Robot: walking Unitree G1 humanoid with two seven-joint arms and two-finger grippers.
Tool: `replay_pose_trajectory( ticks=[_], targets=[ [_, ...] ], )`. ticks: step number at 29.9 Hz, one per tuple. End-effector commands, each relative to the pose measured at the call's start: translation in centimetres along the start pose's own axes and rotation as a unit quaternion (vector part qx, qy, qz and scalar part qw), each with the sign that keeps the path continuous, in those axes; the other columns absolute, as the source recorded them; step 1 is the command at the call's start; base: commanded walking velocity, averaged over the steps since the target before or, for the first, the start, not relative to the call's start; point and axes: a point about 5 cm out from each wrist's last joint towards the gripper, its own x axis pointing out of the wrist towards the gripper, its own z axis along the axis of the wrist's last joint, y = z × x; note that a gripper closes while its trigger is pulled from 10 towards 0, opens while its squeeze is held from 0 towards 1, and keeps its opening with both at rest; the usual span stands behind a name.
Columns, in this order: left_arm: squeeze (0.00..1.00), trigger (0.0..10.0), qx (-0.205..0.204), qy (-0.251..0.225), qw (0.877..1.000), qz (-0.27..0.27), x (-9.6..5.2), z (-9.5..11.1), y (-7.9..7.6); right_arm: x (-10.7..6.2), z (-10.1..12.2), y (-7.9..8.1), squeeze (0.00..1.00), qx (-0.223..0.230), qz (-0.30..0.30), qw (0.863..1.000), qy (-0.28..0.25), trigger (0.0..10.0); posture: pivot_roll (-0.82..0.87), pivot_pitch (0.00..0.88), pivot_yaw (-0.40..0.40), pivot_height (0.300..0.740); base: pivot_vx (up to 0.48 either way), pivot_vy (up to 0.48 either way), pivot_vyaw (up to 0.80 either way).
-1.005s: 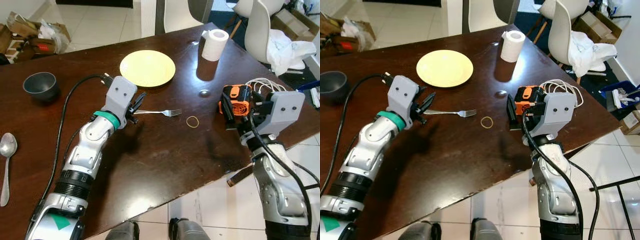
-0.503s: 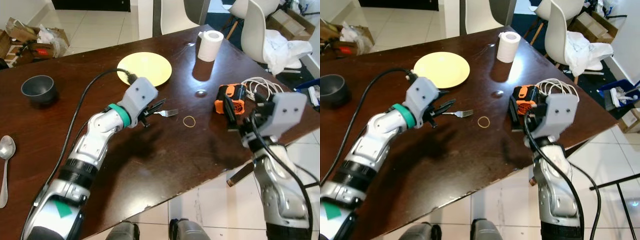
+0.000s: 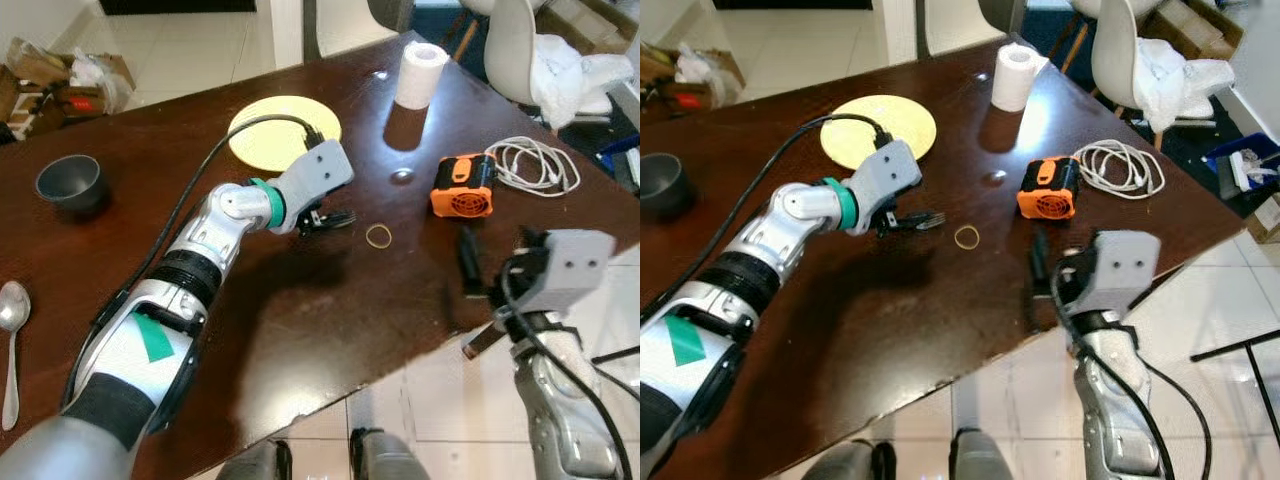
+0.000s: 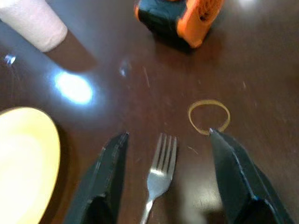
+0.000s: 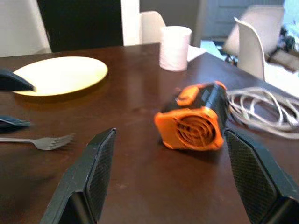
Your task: Setting the table
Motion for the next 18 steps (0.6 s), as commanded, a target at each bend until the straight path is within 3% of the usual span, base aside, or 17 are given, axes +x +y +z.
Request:
replay_pose_trajectory(
  ticks=[1,5,6,13,18],
  targets=[
    [0.00,10.0,-0.006,0.025,0.999,-0.020,0.0,-0.7,-0.2,0.0,0.9,1.3,0.00,-0.013,0.037,0.999,-0.013,10.0,-0.09,0.117,0.128,0.740,0.000,0.000,0.00],
    [0.00,10.0,-0.014,0.034,0.999,-0.029,-0.1,-0.8,0.1,0.2,2.1,2.2,0.00,-0.019,0.064,0.997,-0.033,10.0,-0.10,0.127,0.129,0.740,0.000,0.000,0.00],
    [0.00,10.0,-0.017,0.051,0.998,-0.034,-0.4,-0.9,0.6,0.6,3.2,2.9,0.00,-0.032,0.083,0.995,-0.054,10.0,-0.10,0.131,0.130,0.740,0.000,0.000,0.00],
    [0.00,10.0,-0.031,0.074,0.996,-0.040,-0.8,-1.2,1.1,1.3,4.6,3.1,0.00,-0.052,0.089,0.991,-0.082,10.0,-0.10,0.129,0.126,0.740,0.000,0.000,0.00],
    [0.00,10.0,-0.072,0.107,0.991,-0.025,-1.2,-2.1,1.5,1.9,6.2,3.8,0.00,-0.052,0.103,0.987,-0.111,10.0,-0.09,0.135,0.125,0.740,0.000,0.000,0.00]
  ],
)
